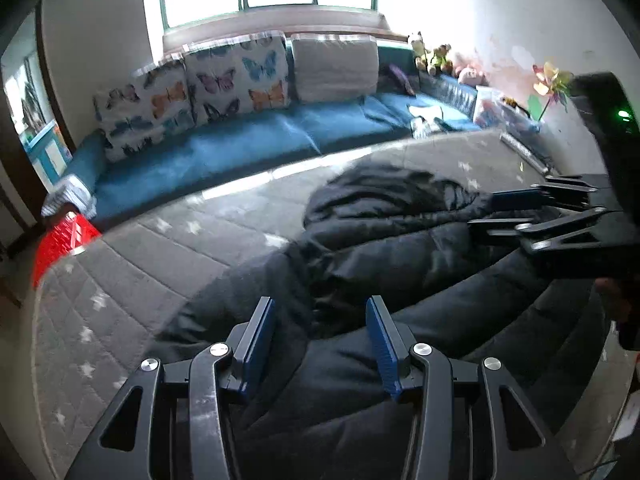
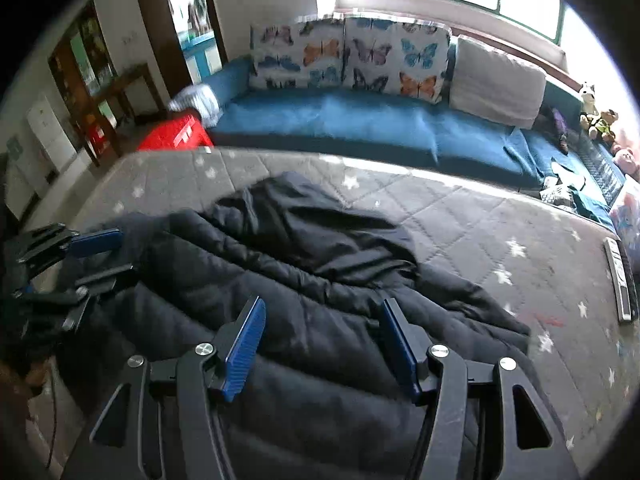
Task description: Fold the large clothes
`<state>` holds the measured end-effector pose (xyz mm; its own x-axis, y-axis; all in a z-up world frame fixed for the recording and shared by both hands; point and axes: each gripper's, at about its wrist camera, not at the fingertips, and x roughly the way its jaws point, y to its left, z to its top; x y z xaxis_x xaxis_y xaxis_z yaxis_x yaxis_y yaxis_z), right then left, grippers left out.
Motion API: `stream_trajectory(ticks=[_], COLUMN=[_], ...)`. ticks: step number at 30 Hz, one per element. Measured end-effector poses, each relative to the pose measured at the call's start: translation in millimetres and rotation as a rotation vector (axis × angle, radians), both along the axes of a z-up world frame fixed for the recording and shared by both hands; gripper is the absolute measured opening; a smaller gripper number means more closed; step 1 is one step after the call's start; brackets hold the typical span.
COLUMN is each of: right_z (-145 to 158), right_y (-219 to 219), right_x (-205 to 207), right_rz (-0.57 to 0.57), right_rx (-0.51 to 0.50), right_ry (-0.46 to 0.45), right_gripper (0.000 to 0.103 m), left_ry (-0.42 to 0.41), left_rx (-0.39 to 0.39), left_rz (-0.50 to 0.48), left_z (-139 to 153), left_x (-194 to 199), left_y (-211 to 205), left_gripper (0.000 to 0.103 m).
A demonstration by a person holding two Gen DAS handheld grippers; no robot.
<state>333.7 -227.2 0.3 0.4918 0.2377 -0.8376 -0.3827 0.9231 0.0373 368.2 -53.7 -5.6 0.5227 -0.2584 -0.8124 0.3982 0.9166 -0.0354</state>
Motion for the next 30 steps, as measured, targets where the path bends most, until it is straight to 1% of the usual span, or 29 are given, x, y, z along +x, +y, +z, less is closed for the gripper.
stream_trajectory(ticks=[2, 3, 4, 5, 6, 8, 10, 11, 14, 16, 19, 20, 23, 26, 29, 30], right_z=[-20.5, -31.2, -37.7, -38.0, -38.3, -36.3, -25.9, -16.0, 5.9, 17.9, 24.4, 25.2, 19.7, 13.4, 3.0, -0.2], right_y=[1.7, 0.3, -1.9, -1.2, 0.7, 5.8, 5.0, 1.9, -7.5, -12.4, -14.4, -19.4, -27.5, -33.5, -35.2, -37.2], right_x=[15.2, 23.3, 30.0, 31.9, 32.6, 26.9, 19.3, 9.1, -17.1, -37.5, -67.3, -82.6, -99.8, -108.0, -107.9, -107.1], right_rz=[-0.019, -0.042, -0.068, -0.077, -0.077, -0.06, -0.058, -0.056, -0.047, -0.026, -0.002, 0.01, 0.016, 0.009, -0.001, -0.012], right_rx=[-0.046, -0.053, -0.04, -0.043, -0.06, -0.096, -0.104, -0.096, -0.058, -0.06, -0.065, -0.057, -0.057, -0.075, -0.101, -0.095], right_ry=[0.064, 0.126, 0.169, 0.177, 0.174, 0.135, 0.091, 0.056, 0.029, 0.008, -0.011, -0.01, 0.014, 0.035, 0.054, 0.057], right_gripper=[0.064, 0.063, 0.063, 0.063, 0.063, 0.063, 0.063, 0.064, 0.064, 0.066, 0.066, 0.066, 0.066, 0.066, 0.066, 0.066], left_ry=[0.038, 0.057, 0.071, 0.078, 0.084, 0.096, 0.091, 0.08, 0.029, -0.002, -0.061, -0.069, -0.084, -0.076, -0.066, -0.057], left_rx=[0.008, 0.016, 0.027, 0.04, 0.06, 0.077, 0.071, 0.062, 0.039, 0.036, 0.034, 0.042, 0.041, 0.039, 0.043, 0.039], left_rz=[0.008, 0.011, 0.014, 0.015, 0.012, 0.022, 0.027, 0.026, 0.025, 0.033, 0.058, 0.076, 0.099, 0.105, 0.111, 0.115], left_z=[-12.5, -18.3, -23.1, -26.9, -30.6, -32.8, -31.6, -28.9, -12.2, 1.5, 24.9, 29.9, 36.6, 30.1, 19.1, 15.3], left_x=[9.9, 15.2, 19.6, 22.6, 25.3, 28.3, 27.1, 24.1, 4.6, -11.2, -43.9, -54.5, -90.9, -116.6, -128.0, -129.1], left_y=[-4.0, -6.3, -9.2, -12.4, -16.3, -20.0, -20.0, -18.7, -11.2, -5.4, 9.2, 15.0, 36.7, 51.8, 60.7, 62.2], left_gripper=[0.051, 0.051, 0.051, 0.051, 0.051, 0.051, 0.051, 0.051, 0.051, 0.051, 0.051, 0.051, 0.051, 0.051, 0.051, 0.051])
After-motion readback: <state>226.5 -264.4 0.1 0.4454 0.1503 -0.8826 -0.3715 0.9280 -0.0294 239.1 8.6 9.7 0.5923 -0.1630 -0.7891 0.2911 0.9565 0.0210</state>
